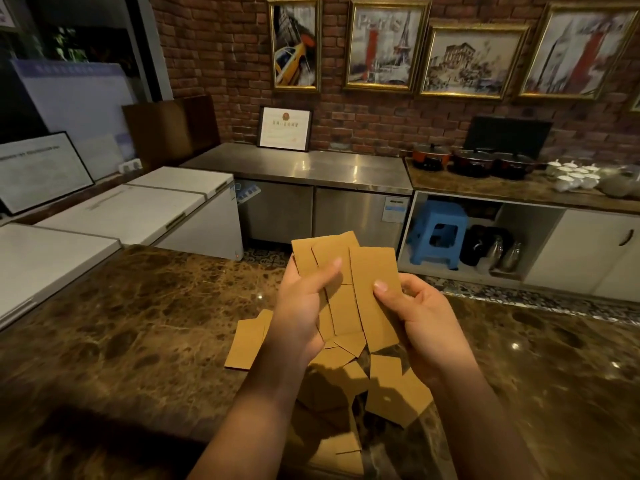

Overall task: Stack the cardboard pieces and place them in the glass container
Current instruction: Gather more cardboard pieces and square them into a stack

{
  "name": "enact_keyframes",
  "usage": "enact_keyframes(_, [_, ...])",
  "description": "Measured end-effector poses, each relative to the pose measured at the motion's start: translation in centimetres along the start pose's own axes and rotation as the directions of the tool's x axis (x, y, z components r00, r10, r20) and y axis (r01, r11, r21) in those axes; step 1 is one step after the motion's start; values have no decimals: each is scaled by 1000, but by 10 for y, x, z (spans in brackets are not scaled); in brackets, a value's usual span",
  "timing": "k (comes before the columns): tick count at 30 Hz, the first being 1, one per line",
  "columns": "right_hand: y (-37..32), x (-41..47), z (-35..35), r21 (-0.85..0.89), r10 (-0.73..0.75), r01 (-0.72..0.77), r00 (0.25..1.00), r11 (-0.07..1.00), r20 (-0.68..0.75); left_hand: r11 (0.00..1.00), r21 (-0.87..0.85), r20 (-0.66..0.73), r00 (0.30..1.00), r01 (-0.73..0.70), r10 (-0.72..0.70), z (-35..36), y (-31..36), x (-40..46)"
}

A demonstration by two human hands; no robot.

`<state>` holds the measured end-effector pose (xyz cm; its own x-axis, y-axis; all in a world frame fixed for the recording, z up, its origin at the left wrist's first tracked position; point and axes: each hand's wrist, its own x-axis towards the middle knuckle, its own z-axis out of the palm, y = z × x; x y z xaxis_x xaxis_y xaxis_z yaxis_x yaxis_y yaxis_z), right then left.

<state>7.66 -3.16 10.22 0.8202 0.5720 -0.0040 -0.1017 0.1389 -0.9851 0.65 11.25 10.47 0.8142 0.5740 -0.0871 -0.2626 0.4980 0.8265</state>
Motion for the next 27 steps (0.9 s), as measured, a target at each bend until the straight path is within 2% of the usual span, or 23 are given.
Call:
enact_keyframes(2, [-1, 0, -2, 40, 30, -28, 999, 999, -31, 1000, -28, -2, 1000, -14, 14, -2, 0, 3])
enact_keyframes(6, [-5, 1, -5, 171, 82, -62, 991, 983, -108, 957, -280, 172, 985, 75, -27, -6, -5, 5])
enact_keyframes(8, [-6, 1, -5, 182, 46, -23, 991, 983, -125, 965, -257, 168, 986, 56, -13, -6, -9, 8])
enact_keyframes(11, [-7, -1, -6, 120, -107, 126, 983, 985, -151, 993, -100, 84, 995, 67, -59, -5, -11, 10])
enact_keyframes(14, [-7, -4, -8, 116, -224, 243, 963, 963, -150, 995, 15, 68, 993, 98, -98, -6, -11, 9])
enact_keyframes(16, [-5, -5, -7, -19, -282, 284, 938, 959, -201, 995, 98, 55, 998, 25, -30, -5, -13, 7])
enact_keyframes(19, [4, -8, 2, -392, -425, 318, 877, 863, -225, 949, 279, 96, 988, -146, 124, 1, -21, 4])
enact_keyframes(21, [10, -9, 12, -581, -480, 337, 871, 741, -107, 930, 324, 160, 979, -173, 126, 6, -27, 1])
enact_keyframes(22, [12, -9, 16, -657, -476, 354, 879, 665, -9, 935, 313, 187, 976, -166, 110, 7, -31, 0])
enact_keyframes(23, [14, -9, 20, -676, -428, 371, 899, 636, 91, 947, 284, 191, 977, -149, 96, 6, -34, 0])
enact_keyframes(24, [15, -8, 21, -614, -343, 354, 929, 706, 142, 967, 229, 180, 981, -108, 66, 5, -36, 2])
enact_keyframes(26, [8, -8, 12, -219, -144, 169, 981, 961, 128, 998, 43, 146, 987, 56, -62, -1, -36, 6])
enact_keyframes(27, [5, -7, 3, -26, -96, 98, 992, 995, 80, 990, -67, 163, 980, 125, -112, -6, -34, 8])
